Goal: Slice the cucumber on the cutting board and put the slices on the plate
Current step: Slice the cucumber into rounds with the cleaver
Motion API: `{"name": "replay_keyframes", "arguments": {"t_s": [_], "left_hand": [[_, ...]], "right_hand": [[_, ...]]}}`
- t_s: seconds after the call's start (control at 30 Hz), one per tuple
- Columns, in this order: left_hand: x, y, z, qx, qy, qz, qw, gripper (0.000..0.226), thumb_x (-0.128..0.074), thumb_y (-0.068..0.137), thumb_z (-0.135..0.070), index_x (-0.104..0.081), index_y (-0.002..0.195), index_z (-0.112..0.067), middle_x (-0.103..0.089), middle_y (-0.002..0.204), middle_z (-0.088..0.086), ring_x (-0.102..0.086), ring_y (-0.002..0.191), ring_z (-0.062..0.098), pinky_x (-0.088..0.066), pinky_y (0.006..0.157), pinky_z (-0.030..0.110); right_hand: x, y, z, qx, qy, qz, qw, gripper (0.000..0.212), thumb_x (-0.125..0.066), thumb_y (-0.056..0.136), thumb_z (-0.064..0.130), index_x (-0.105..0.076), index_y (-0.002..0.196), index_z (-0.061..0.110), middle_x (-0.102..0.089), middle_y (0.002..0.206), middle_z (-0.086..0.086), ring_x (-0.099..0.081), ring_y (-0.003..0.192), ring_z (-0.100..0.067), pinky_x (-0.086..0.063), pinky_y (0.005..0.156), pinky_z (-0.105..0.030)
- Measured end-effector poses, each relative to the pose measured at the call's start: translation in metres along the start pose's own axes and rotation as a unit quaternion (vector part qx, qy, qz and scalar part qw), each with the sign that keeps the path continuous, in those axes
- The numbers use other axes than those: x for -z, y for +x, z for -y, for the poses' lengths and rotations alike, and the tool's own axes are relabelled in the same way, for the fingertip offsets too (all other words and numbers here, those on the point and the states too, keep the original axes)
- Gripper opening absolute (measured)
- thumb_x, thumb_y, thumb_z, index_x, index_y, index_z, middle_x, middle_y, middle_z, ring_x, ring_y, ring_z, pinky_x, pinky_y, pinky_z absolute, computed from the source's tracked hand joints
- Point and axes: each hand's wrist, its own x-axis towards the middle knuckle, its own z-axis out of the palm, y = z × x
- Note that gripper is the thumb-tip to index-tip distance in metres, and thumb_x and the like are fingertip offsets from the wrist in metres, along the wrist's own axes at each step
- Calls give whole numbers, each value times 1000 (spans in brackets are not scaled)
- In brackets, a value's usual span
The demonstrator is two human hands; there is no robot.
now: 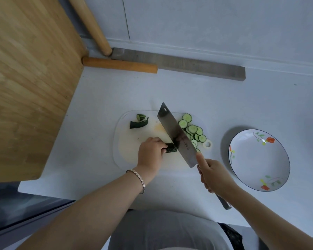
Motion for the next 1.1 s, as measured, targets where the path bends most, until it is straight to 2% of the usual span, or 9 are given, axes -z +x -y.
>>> {"name": "replay_keyframes", "arguments": {"t_s": [0.17, 0.37, 0.5, 0.73, 0.83, 0.97, 1.1], "left_hand": [[-1, -1, -1, -2, 10, -7, 1000, 14, -68, 74, 1, -73, 85, -5, -70, 81, 11, -59, 78, 33, -47, 63, 36], [-1, 0, -1, -7, 15, -6, 1000, 12, -70, 71, 2, -73, 81, -4, -70, 77, 12, -59, 73, 34, -48, 59, 35], [-1, 1, -1, -7, 15, -2, 1000, 13, -68, 74, 0, -73, 84, -5, -70, 81, 12, -58, 78, 33, -46, 63, 34], [0, 0, -3, 8, 12, 6, 1000, 13, -62, 79, -1, -70, 89, -3, -69, 88, 12, -56, 86, 32, -42, 65, 33], [2, 0, -3, 18, 10, 17, 1000, 14, -62, 80, -4, -69, 92, -5, -68, 91, 11, -55, 90, 30, -42, 68, 33], [3, 0, -1, 26, 15, 30, 999, 16, -61, 83, -8, -68, 97, -7, -68, 95, 9, -54, 93, 27, -41, 68, 33], [3, 0, 0, 26, 16, 25, 999, 17, -63, 82, -9, -69, 98, -7, -69, 96, 8, -55, 93, 26, -43, 69, 32]], "right_hand": [[-3, 2, -3, 27, -61, -14, 998, 51, -36, 92, 55, -36, 63, 13, -36, 42, 5, -32, 41, -17, -28, 48, -24], [0, -4, -8, 36, -91, -19, 995, 50, -35, 92, 56, -34, 66, 13, -35, 56, -7, -30, 50, -20, -27, 56, -30], [0, -4, -13, 35, -102, -20, 994, 50, -35, 91, 56, -32, 67, 13, -32, 63, -10, -28, 55, -21, -26, 59, -33], [-18, 15, -14, 25, -98, -31, 994, 50, -34, 93, 55, -29, 64, 14, -36, 63, -10, -34, 59, -23, -31, 61, -32], [-22, 16, -17, 26, -77, -35, 996, 49, -35, 93, 53, -33, 65, 12, -37, 62, -10, -33, 56, -22, -31, 58, -30], [-15, 10, -13, -4, -1, -17, 1000, 48, -38, 92, 53, -37, 69, 11, -35, 54, -5, -29, 46, -18, -27, 46, -22], [-7, 2, -10, 5, -1, -10, 1000, 49, -38, 92, 54, -36, 69, 11, -32, 48, 0, -26, 41, -16, -25, 42, -19]]}}
